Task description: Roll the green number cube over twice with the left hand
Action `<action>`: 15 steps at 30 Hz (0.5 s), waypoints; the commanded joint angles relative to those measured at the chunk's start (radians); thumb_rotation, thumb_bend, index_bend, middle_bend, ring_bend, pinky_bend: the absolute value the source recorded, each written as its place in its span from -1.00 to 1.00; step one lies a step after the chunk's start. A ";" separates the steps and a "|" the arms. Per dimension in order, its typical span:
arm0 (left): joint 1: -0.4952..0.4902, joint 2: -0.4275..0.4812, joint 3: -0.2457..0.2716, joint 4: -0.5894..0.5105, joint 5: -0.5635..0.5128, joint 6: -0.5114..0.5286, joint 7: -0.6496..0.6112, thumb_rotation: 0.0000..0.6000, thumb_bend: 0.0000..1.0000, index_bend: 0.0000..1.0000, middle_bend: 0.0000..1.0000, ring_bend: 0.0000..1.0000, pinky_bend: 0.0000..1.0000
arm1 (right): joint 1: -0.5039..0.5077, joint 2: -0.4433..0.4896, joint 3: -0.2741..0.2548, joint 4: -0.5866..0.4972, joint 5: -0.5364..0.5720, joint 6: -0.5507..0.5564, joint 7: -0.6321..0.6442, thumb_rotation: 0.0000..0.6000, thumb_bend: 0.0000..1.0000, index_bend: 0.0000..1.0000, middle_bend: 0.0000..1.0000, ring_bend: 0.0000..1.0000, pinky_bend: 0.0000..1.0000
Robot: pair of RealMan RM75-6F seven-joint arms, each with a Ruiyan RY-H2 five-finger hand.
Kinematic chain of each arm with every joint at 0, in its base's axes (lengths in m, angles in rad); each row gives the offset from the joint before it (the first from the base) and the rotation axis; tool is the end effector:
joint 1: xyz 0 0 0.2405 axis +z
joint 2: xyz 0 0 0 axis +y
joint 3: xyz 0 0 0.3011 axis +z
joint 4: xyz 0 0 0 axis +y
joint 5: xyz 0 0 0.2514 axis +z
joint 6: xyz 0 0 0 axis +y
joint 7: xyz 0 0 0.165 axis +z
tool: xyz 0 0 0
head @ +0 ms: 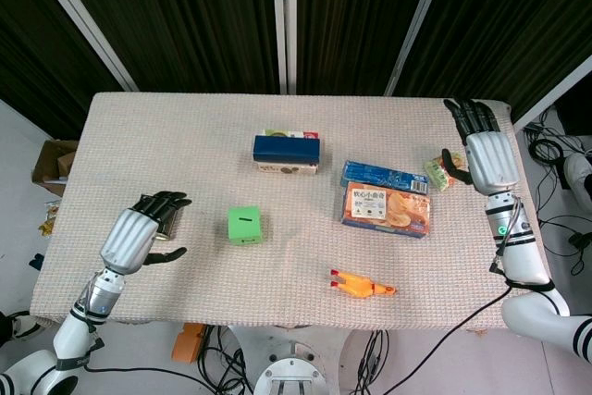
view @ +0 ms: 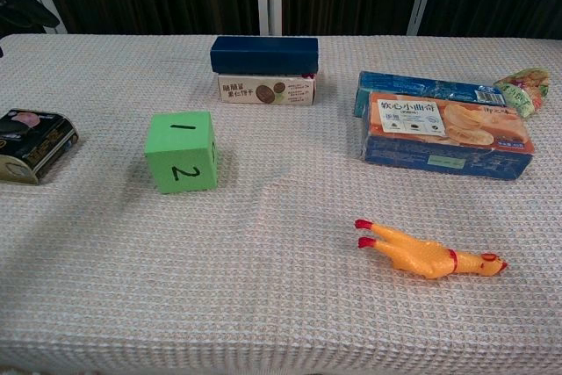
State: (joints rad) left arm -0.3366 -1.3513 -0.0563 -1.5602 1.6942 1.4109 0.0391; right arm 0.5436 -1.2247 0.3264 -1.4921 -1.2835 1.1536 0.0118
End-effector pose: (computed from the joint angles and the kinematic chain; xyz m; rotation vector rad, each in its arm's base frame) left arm -0.2583 0.2779 0.0404 -1.7033 -0.7841 -1.2518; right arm -0.2468 -0.4269 0.1295 1.4580 -0.8285 1.1734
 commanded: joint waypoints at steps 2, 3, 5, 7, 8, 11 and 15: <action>-0.003 -0.007 0.003 0.003 0.004 0.003 0.007 0.85 -0.89 -0.57 -0.60 -0.61 -0.33 | 0.006 -0.004 -0.007 0.004 -0.005 -0.002 -0.003 1.00 -0.11 -1.00 -1.00 -1.00 -1.00; -0.003 -0.007 0.004 0.001 0.003 0.003 0.009 0.84 -0.89 -0.57 -0.60 -0.61 -0.33 | 0.006 -0.005 -0.009 0.005 -0.006 0.000 -0.002 1.00 -0.11 -1.00 -1.00 -1.00 -1.00; -0.005 -0.007 0.007 -0.003 0.004 0.001 0.016 0.84 -0.89 -0.57 -0.60 -0.61 -0.33 | 0.004 -0.004 -0.012 0.006 -0.010 0.005 0.004 1.00 -0.11 -1.00 -1.00 -1.00 -1.00; -0.006 -0.008 0.010 -0.008 0.008 0.001 0.023 0.83 -0.89 -0.57 -0.60 -0.61 -0.33 | 0.001 -0.002 -0.015 0.008 -0.012 0.010 0.012 1.00 -0.11 -1.00 -1.00 -1.00 -1.00; -0.008 -0.008 0.012 -0.012 0.011 0.000 0.028 0.82 -0.89 -0.57 -0.60 -0.61 -0.33 | 0.000 0.000 -0.017 0.009 -0.013 0.011 0.018 1.00 -0.11 -1.00 -1.00 -1.00 -1.00; -0.015 -0.010 0.018 -0.023 0.019 -0.009 0.046 0.84 -0.89 -0.57 -0.60 -0.61 -0.33 | -0.003 0.006 -0.023 0.010 -0.016 0.012 0.023 1.00 -0.11 -1.00 -1.00 -1.00 -1.00; -0.048 -0.013 0.024 -0.054 0.041 -0.059 0.106 0.94 -0.89 -0.57 -0.60 -0.61 -0.33 | -0.009 0.019 -0.032 -0.007 -0.018 0.014 0.021 1.00 -0.11 -1.00 -1.00 -1.00 -1.00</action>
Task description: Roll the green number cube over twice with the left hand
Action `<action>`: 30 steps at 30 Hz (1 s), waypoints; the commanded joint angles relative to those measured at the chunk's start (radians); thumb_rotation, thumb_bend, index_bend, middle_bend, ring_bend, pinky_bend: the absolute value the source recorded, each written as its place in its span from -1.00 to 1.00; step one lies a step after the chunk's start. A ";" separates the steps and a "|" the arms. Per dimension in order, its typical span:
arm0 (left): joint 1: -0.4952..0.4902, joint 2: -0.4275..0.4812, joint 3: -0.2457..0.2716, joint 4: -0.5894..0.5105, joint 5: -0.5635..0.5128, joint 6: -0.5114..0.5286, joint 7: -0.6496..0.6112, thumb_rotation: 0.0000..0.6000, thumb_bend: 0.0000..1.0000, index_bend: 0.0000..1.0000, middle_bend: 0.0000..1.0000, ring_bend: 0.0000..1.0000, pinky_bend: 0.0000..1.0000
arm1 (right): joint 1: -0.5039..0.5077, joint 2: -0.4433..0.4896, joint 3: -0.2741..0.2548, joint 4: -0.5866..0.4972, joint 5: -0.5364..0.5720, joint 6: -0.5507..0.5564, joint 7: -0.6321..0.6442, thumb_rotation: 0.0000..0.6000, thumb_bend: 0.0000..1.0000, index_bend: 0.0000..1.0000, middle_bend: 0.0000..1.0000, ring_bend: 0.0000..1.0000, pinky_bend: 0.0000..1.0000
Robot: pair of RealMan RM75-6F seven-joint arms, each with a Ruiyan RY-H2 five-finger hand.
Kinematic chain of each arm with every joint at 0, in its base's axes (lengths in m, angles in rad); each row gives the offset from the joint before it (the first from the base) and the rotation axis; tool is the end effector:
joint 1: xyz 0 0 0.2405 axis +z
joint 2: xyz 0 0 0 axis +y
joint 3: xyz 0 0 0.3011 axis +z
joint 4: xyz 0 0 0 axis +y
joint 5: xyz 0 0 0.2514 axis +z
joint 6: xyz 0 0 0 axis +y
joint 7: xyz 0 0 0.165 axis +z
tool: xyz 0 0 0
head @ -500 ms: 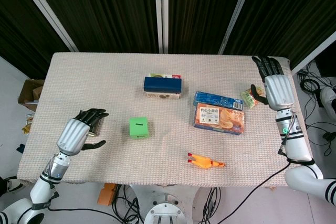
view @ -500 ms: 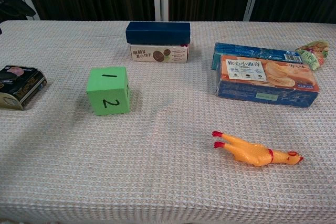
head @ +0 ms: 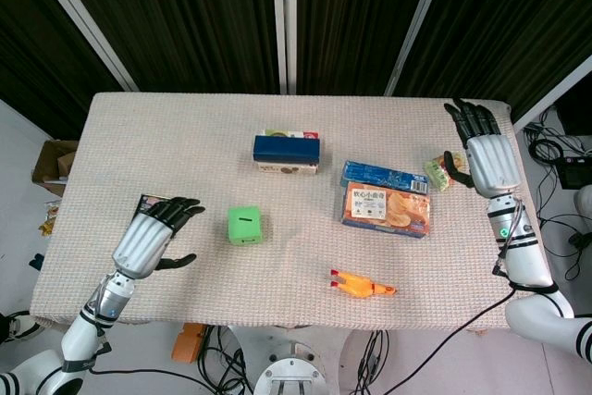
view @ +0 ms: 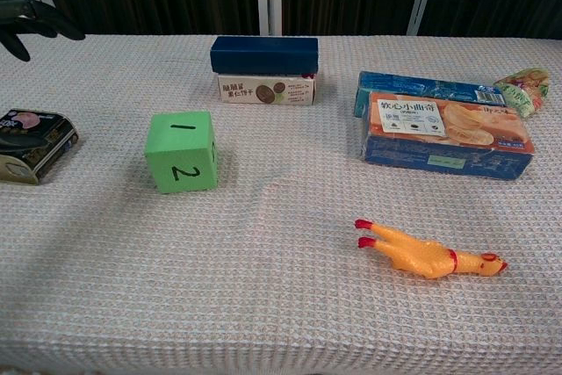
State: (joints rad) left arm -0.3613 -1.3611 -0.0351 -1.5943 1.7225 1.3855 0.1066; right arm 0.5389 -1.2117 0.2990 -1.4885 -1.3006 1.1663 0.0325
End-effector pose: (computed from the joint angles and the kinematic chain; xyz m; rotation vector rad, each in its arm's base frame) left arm -0.2405 0.2727 0.0274 -1.7812 -0.7420 -1.2431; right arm -0.2533 -0.4213 0.1309 1.4740 -0.8243 1.1638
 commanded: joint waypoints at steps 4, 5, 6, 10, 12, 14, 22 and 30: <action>-0.059 -0.013 -0.016 -0.043 -0.005 -0.085 0.075 1.00 -0.88 -0.57 -0.60 -0.61 -0.32 | -0.047 0.032 -0.044 -0.059 -0.032 0.039 -0.003 1.00 -0.11 -1.00 -1.00 -1.00 -1.00; -0.066 -0.019 -0.025 -0.049 -0.018 -0.093 0.076 1.00 -0.88 -0.57 -0.60 -0.61 -0.32 | -0.065 0.035 -0.064 -0.060 -0.052 0.058 -0.008 1.00 -0.11 -1.00 -1.00 -1.00 -1.00; -0.068 -0.026 -0.032 -0.054 -0.034 -0.098 0.077 1.00 -0.88 -0.57 -0.60 -0.61 -0.33 | -0.077 0.038 -0.079 -0.057 -0.065 0.069 -0.013 1.00 -0.12 -1.00 -1.00 -1.00 -1.00; -0.080 -0.072 -0.068 -0.106 -0.176 -0.168 0.175 1.00 -0.88 -0.64 -0.61 -0.64 -0.40 | -0.129 0.053 -0.126 -0.055 -0.108 0.123 -0.014 1.00 -0.13 -1.00 -1.00 -1.00 -1.00; -0.101 -0.106 -0.092 -0.116 -0.239 -0.205 0.241 1.00 -0.88 -0.66 -0.64 -0.70 -0.46 | -0.158 0.059 -0.141 -0.059 -0.128 0.162 0.005 1.00 -0.13 -1.00 -1.00 -1.00 -1.00; -0.123 -0.142 -0.112 -0.117 -0.299 -0.239 0.287 1.00 -0.88 -0.66 -0.66 -0.73 -0.50 | -0.189 0.066 -0.155 -0.062 -0.149 0.205 0.018 1.00 -0.13 -1.00 -1.00 -1.00 -1.00; -0.203 -0.259 -0.162 -0.085 -0.524 -0.332 0.412 0.63 -0.88 -0.71 -0.71 -0.80 -0.57 | -0.322 0.096 -0.207 -0.024 -0.198 0.375 0.010 1.00 -0.21 -1.00 -1.00 -1.00 -1.00; -0.252 -0.332 -0.183 -0.023 -0.603 -0.322 0.471 0.62 -0.88 -0.72 -0.68 -0.81 -0.57 | -0.400 0.079 -0.210 0.061 -0.193 0.457 0.116 1.00 -0.21 -1.00 -1.00 -1.00 -1.00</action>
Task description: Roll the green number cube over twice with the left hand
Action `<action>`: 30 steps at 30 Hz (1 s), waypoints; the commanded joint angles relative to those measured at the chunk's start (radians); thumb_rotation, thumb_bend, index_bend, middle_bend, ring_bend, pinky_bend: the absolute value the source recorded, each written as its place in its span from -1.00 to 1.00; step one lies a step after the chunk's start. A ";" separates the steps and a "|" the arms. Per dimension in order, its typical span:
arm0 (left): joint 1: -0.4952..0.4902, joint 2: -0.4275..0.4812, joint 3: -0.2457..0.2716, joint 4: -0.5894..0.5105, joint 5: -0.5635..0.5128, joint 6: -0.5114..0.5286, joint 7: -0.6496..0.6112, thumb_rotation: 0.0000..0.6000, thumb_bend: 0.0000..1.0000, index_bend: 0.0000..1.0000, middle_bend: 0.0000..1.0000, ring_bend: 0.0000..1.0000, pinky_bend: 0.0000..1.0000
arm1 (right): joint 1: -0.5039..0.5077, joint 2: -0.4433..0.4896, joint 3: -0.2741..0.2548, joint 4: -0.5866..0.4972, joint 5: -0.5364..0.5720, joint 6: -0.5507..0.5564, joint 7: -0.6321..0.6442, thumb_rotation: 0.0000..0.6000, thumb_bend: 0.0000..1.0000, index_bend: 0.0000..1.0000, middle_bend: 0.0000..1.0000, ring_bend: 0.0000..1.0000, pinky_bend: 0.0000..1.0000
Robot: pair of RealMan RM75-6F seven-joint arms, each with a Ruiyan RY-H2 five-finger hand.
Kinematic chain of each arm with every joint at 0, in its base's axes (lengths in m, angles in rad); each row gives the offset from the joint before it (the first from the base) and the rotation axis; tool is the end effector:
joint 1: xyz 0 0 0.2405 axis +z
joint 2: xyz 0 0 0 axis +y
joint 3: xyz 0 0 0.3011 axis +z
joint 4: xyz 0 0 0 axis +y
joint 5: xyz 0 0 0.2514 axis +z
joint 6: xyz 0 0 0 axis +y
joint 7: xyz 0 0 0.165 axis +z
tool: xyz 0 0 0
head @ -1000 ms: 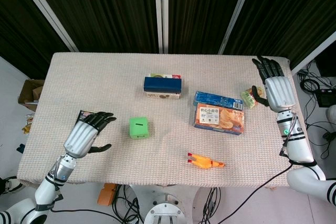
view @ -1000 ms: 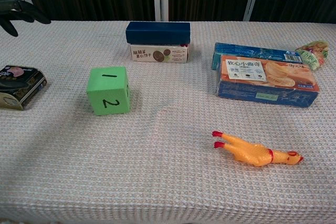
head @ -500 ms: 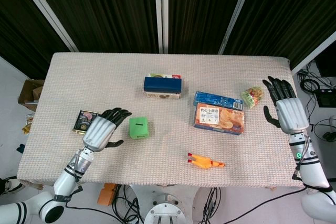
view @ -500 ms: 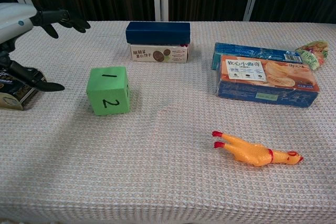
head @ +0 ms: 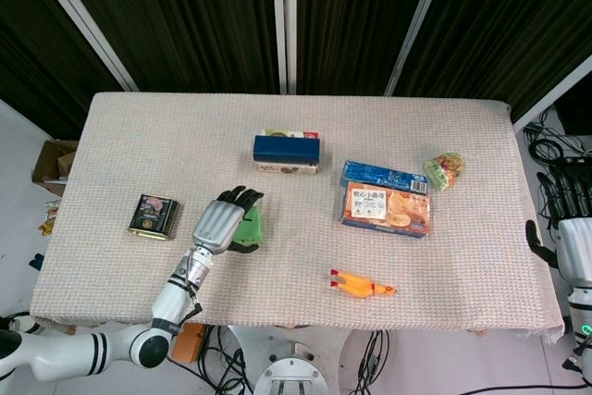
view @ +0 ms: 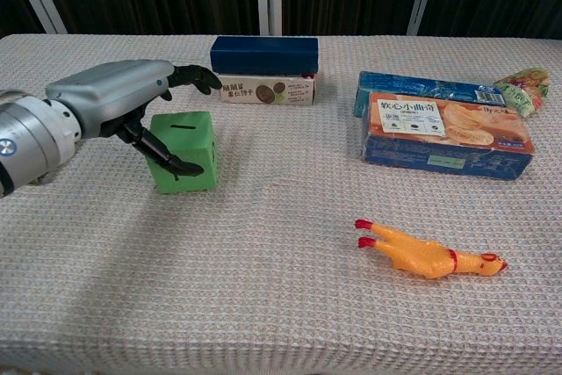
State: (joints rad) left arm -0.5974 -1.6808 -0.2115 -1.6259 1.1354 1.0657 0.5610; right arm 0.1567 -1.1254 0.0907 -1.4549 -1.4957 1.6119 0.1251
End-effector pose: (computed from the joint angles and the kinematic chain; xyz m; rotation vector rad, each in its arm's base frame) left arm -0.1438 0.3375 -0.0946 -1.8250 -0.9974 -0.9871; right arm -0.3716 -0.2466 0.1840 1.3238 -0.7083 1.0566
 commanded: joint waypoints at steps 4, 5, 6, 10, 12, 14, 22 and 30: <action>-0.035 -0.019 -0.008 0.011 -0.039 0.009 0.062 0.61 -0.88 -0.72 -0.57 -0.81 -0.57 | -0.026 -0.023 0.005 0.054 0.002 0.015 0.048 1.00 -0.17 -1.00 -1.00 -1.00 -1.00; -0.038 -0.017 -0.008 0.004 -0.048 0.012 0.072 0.62 -0.87 -0.72 -0.54 -0.81 -0.57 | -0.028 -0.028 0.006 0.061 0.001 0.015 0.052 1.00 -0.16 -1.00 -1.00 -1.00 -1.00; -0.041 -0.014 -0.007 -0.002 -0.055 0.016 0.082 0.61 -0.86 -0.72 -0.50 -0.81 -0.57 | -0.029 -0.031 0.007 0.067 0.001 0.014 0.054 1.00 -0.15 -1.00 -1.00 -1.00 -1.00; -0.050 -0.004 -0.003 -0.027 -0.090 0.038 0.141 0.62 -0.83 -0.72 -0.40 -0.81 -0.58 | -0.030 -0.040 0.012 0.085 0.001 0.008 0.064 1.00 -0.14 -1.00 -1.00 -1.00 -1.00; -0.054 -0.004 -0.001 -0.031 -0.106 0.052 0.163 0.62 -0.82 -0.72 -0.40 -0.81 -0.58 | -0.031 -0.043 0.013 0.089 -0.002 0.007 0.067 1.00 -0.13 -1.00 -1.00 -1.00 -1.00; -0.057 0.001 0.001 -0.044 -0.134 0.057 0.182 0.60 -0.82 -0.72 -0.40 -0.81 -0.58 | -0.033 -0.045 0.014 0.092 -0.005 0.007 0.066 1.00 -0.13 -1.00 -1.00 -1.00 -1.00; -0.076 0.014 0.008 -0.065 -0.171 0.061 0.194 0.60 -0.60 -0.71 -0.36 -0.81 -0.58 | -0.037 -0.053 0.014 0.101 -0.008 -0.007 0.071 1.00 -0.11 -1.00 -1.00 -1.00 -1.00; -0.089 0.025 0.015 -0.082 -0.205 0.064 0.187 1.00 -0.40 -0.71 -0.17 -0.81 -0.58 | -0.039 -0.059 0.020 0.111 -0.006 -0.019 0.073 1.00 -0.11 -1.00 -1.00 -1.00 -1.00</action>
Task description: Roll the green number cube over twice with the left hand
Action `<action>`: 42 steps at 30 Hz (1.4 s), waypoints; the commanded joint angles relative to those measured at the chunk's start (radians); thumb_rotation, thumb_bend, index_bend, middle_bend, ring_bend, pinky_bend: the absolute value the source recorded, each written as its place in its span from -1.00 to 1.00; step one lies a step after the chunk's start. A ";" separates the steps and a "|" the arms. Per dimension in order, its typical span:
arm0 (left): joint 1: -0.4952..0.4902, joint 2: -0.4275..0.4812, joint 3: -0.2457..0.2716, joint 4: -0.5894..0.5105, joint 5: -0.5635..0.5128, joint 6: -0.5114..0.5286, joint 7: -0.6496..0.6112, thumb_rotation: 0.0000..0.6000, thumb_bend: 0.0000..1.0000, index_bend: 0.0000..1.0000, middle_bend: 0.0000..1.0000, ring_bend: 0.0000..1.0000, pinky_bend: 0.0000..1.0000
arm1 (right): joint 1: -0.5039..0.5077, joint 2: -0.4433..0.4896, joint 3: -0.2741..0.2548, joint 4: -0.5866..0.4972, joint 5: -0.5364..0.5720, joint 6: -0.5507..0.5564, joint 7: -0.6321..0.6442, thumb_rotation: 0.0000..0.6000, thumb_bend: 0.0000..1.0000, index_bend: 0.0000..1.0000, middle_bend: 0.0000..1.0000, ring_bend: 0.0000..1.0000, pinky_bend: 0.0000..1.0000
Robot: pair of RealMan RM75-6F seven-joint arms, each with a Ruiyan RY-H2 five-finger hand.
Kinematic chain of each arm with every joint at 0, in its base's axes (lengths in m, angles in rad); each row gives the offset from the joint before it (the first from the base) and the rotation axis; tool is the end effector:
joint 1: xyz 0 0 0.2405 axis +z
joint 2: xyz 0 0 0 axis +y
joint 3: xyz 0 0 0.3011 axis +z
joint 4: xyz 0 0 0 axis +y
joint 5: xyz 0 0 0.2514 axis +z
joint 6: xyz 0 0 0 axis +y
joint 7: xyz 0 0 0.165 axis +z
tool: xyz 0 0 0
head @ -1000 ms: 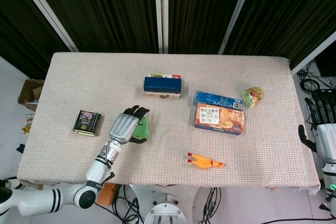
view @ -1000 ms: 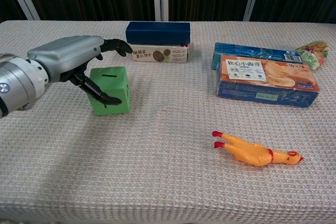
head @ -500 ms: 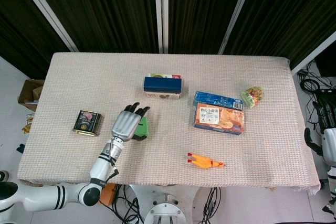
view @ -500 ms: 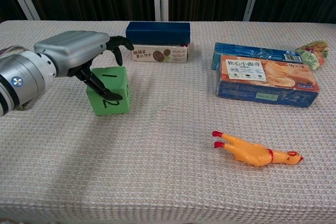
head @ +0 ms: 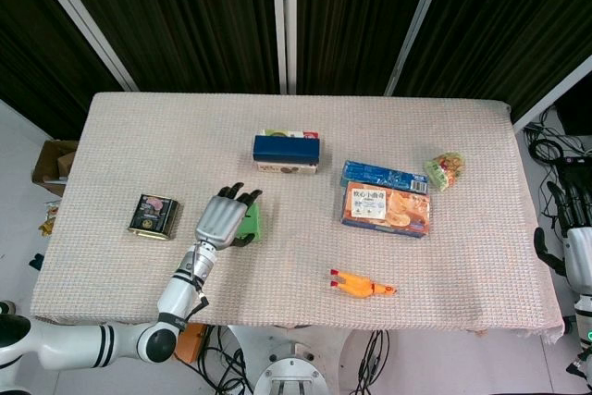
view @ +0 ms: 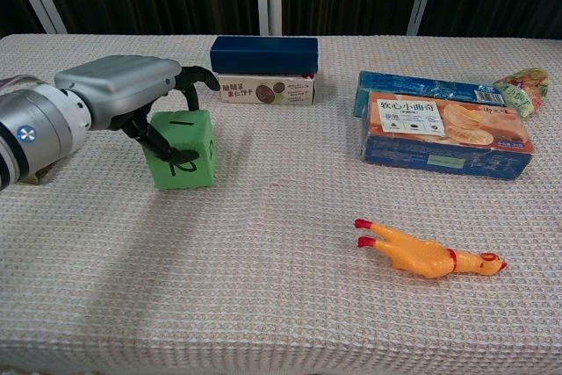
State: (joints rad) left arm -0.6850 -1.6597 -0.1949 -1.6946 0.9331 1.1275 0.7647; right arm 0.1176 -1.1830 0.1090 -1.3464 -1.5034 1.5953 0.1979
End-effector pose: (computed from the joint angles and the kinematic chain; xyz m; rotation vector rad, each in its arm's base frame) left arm -0.1339 0.3438 -0.0905 -1.8399 -0.9335 -0.8308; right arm -0.3975 -0.2378 0.1762 1.2980 -0.7444 1.0465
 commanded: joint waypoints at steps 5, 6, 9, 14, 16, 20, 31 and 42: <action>0.005 0.008 0.001 -0.023 0.106 0.013 -0.135 1.00 -0.37 -0.71 -0.14 -0.81 -0.60 | 0.001 -0.009 0.001 0.012 0.003 -0.017 0.005 1.00 -0.11 -1.00 -1.00 -1.00 -1.00; 0.009 0.007 0.002 -0.020 0.131 0.011 -0.177 1.00 -0.37 -0.71 -0.14 -0.81 -0.61 | 0.001 -0.011 0.001 0.014 0.003 -0.019 0.006 1.00 -0.11 -1.00 -1.00 -1.00 -1.00; 0.024 0.000 0.007 0.007 0.259 -0.005 -0.402 1.00 -0.37 -0.70 -0.14 -0.81 -0.61 | 0.002 -0.015 0.000 0.016 0.002 -0.025 0.009 1.00 -0.11 -1.00 -1.00 -1.00 -1.00; 0.061 -0.019 0.029 0.106 0.420 0.010 -0.818 1.00 -0.37 -0.68 -0.12 -0.81 -0.61 | 0.003 -0.018 -0.004 0.015 -0.003 -0.036 0.003 1.00 -0.11 -1.00 -1.00 -1.00 -1.00; 0.072 -0.028 0.029 0.147 0.434 0.014 -0.938 1.00 -0.35 -0.66 -0.12 -0.81 -0.61 | 0.003 -0.019 -0.006 0.012 -0.006 -0.037 -0.002 1.00 -0.11 -1.00 -1.00 -1.00 -1.00; 0.096 -0.044 0.041 0.233 0.425 -0.018 -1.156 1.00 -0.34 -0.59 -0.11 -0.81 -0.60 | 0.002 -0.019 -0.011 -0.003 -0.019 -0.036 -0.010 1.00 -0.11 -1.00 -1.00 -1.00 -1.00; 0.127 -0.084 0.092 0.418 0.503 -0.015 -1.410 1.00 -0.36 -0.59 -0.06 -0.81 -0.60 | 0.012 -0.015 -0.015 -0.052 -0.044 -0.041 -0.063 1.00 -0.11 -1.00 -1.00 -1.00 -1.00; 0.135 -0.108 0.123 0.511 0.597 0.063 -1.471 1.00 -0.41 -0.72 -0.50 -0.81 -0.60 | 0.015 -0.018 -0.014 -0.072 -0.048 -0.046 -0.085 1.00 -0.16 -1.00 -1.00 -1.00 -1.00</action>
State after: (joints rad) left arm -0.5526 -1.7615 -0.0768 -1.1944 1.5223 1.1809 -0.7018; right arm 0.1325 -1.1997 0.0952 -1.4187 -1.5506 1.5487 0.1107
